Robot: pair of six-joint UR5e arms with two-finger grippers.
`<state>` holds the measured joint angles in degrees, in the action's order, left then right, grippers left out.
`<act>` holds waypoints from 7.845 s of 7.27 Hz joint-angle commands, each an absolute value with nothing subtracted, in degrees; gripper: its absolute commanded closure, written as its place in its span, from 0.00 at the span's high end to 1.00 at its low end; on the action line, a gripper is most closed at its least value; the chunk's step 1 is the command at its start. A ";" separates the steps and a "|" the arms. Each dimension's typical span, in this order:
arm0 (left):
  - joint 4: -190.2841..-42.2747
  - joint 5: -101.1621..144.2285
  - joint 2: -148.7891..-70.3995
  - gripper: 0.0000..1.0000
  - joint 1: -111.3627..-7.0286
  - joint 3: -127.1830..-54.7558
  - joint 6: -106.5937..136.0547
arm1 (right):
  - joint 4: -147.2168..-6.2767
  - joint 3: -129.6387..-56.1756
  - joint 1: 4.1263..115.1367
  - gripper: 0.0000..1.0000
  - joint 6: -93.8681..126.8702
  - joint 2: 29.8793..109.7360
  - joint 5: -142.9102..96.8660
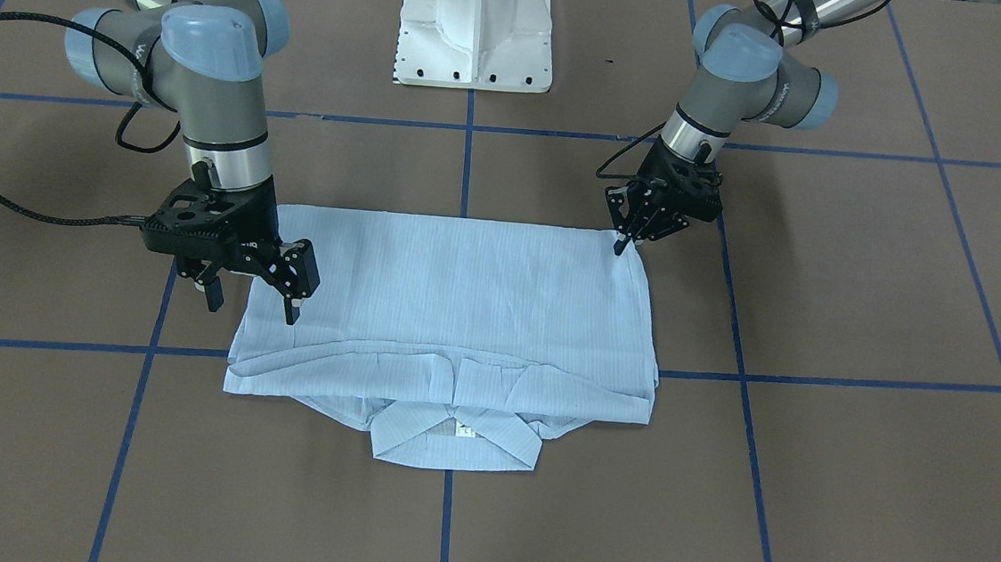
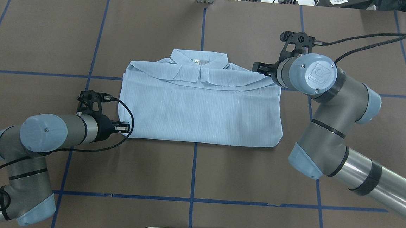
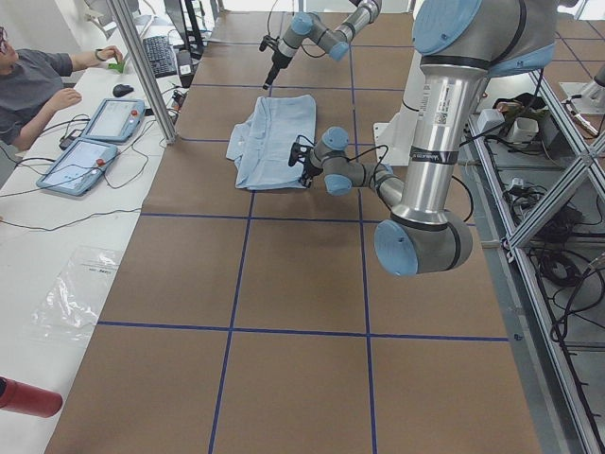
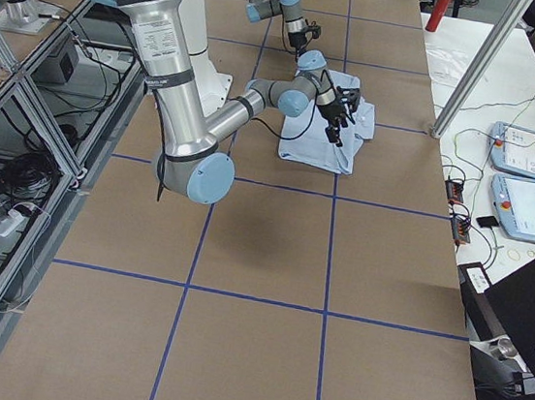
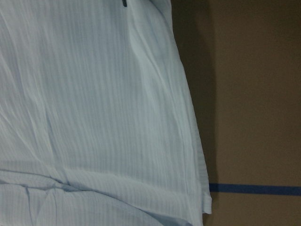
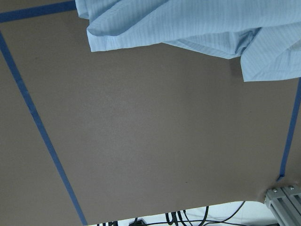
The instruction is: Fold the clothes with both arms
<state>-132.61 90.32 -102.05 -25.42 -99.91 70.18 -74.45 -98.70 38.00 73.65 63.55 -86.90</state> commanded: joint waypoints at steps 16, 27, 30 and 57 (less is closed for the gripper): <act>-135.44 103.27 -124.75 1.00 -55.11 -70.71 41.40 | -76.80 -91.46 33.32 1.00 79.79 51.03 -86.57; -136.05 103.45 -116.37 1.00 -54.58 -79.98 42.45 | -100.46 -61.26 23.82 0.98 56.52 26.28 -74.53; -136.05 103.45 -116.37 1.00 -54.58 -79.89 42.45 | -100.46 -59.95 23.82 0.98 55.72 26.37 -74.53; -136.23 103.45 -115.84 1.00 -53.88 -79.80 42.63 | -110.30 -68.99 21.09 0.47 49.13 30.15 -79.63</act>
<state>-136.23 103.45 -115.84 -53.88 -79.75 42.63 -110.30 -69.01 21.15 49.13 30.05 -79.63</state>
